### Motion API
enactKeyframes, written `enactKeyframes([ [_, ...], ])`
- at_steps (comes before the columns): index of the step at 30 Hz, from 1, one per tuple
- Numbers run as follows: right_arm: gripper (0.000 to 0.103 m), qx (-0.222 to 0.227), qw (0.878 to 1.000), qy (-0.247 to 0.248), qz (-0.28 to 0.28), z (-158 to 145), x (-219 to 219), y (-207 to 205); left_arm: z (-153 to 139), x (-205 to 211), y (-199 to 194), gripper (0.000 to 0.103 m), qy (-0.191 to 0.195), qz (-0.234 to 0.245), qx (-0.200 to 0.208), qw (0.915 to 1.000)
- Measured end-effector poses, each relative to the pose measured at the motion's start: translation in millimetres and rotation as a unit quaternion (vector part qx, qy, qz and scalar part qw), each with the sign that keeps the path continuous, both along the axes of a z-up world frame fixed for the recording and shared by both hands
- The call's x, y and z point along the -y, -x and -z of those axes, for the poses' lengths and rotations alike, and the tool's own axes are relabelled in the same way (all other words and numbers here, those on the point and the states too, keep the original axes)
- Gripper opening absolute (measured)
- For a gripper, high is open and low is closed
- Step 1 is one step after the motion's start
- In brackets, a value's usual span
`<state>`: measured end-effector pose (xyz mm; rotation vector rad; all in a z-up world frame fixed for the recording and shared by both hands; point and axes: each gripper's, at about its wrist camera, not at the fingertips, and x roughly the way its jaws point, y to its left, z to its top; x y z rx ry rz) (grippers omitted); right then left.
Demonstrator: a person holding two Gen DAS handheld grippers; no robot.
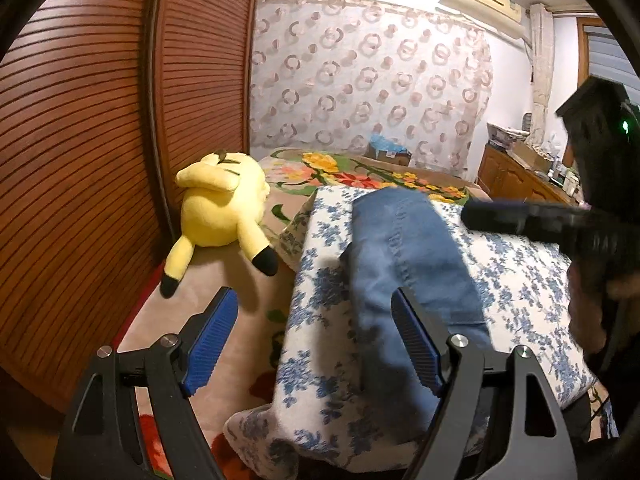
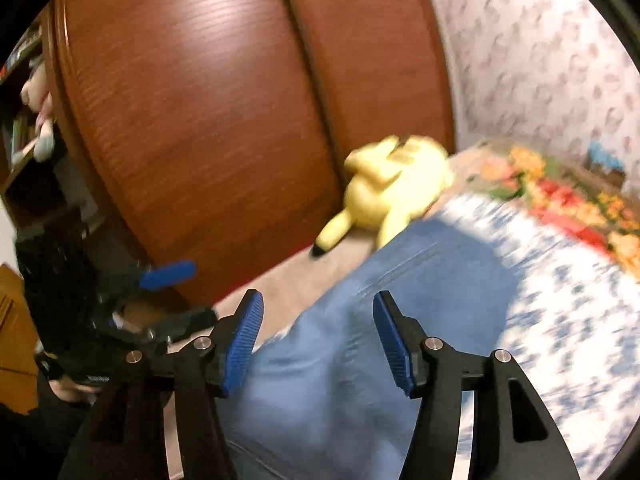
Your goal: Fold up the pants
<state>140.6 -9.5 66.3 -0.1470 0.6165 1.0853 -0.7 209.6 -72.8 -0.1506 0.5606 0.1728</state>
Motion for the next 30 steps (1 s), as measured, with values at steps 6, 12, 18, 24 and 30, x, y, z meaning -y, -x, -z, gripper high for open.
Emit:
enactKeyframes([
  [6,0.064,-0.001,0.998,0.033,0.063,24,29,-40,3,26,-21,0.080,-0.014,0.041,-0.013,0.9990],
  [12,0.064,-0.041,0.994,0.072,0.073,78,-10,-88,39,30,-33,0.080,-0.009,0.047,-0.063,0.9968],
  [18,0.078,-0.103,0.992,0.053,0.053,107,-19,-123,68,24,-35,0.080,0.004,0.035,-0.100,0.9944],
  [24,0.079,-0.157,0.987,0.033,0.014,136,-33,-161,79,18,-35,0.080,0.030,0.034,-0.101,0.9939],
  [30,0.050,-0.181,0.983,0.020,-0.034,150,-52,-198,73,17,-44,0.080,0.033,0.041,-0.102,0.9934],
])
